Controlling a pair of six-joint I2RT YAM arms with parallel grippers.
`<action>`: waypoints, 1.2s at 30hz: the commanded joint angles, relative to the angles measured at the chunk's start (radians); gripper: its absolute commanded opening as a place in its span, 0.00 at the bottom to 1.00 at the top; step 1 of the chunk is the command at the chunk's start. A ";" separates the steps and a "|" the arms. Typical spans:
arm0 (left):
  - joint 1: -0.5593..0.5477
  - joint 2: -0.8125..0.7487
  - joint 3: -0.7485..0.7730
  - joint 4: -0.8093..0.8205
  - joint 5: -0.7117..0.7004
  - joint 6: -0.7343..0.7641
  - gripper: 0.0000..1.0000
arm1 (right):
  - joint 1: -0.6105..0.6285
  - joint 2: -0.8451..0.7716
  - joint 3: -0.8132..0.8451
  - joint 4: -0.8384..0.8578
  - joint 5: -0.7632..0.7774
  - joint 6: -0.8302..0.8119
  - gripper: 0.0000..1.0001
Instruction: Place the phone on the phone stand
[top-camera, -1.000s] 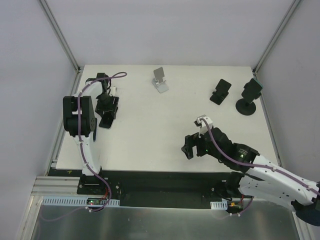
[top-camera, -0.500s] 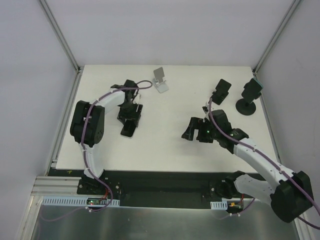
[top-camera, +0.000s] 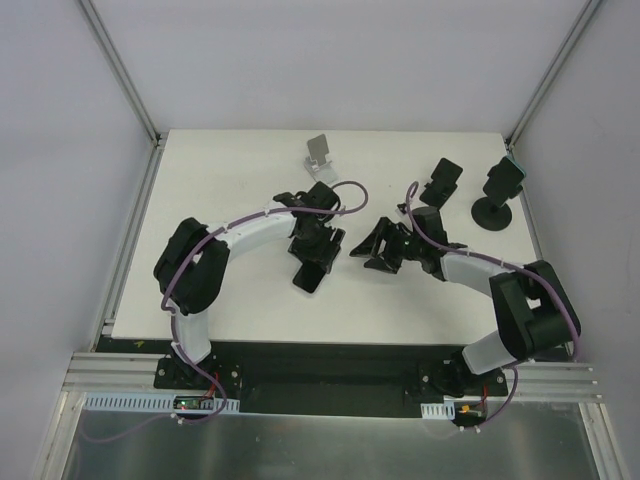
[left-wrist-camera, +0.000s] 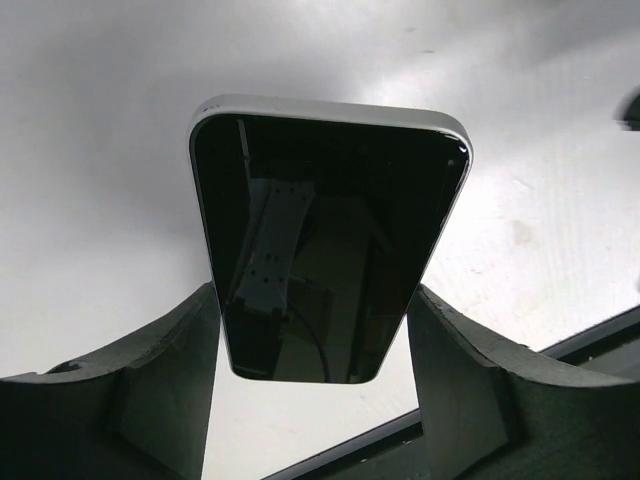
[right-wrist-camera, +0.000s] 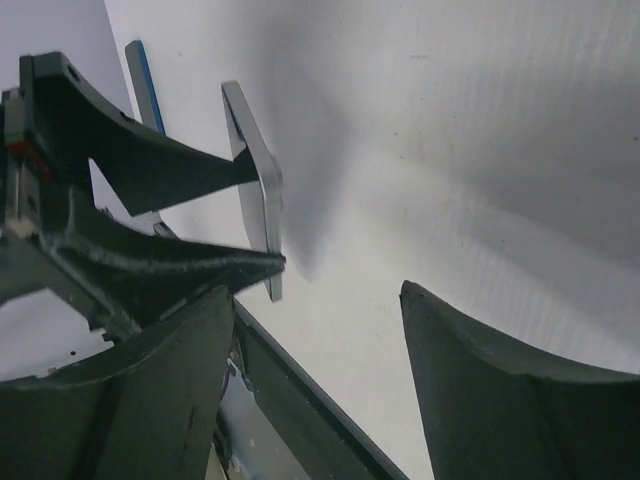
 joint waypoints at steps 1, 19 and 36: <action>-0.063 -0.022 0.022 0.044 -0.003 -0.047 0.00 | 0.000 0.068 -0.009 0.174 -0.102 0.046 0.67; -0.169 0.003 0.102 0.059 0.024 -0.068 0.00 | 0.001 0.119 -0.052 0.292 -0.168 0.031 0.50; -0.092 -0.363 -0.253 0.422 0.373 -0.211 0.95 | -0.003 -0.161 -0.135 0.411 -0.336 -0.009 0.01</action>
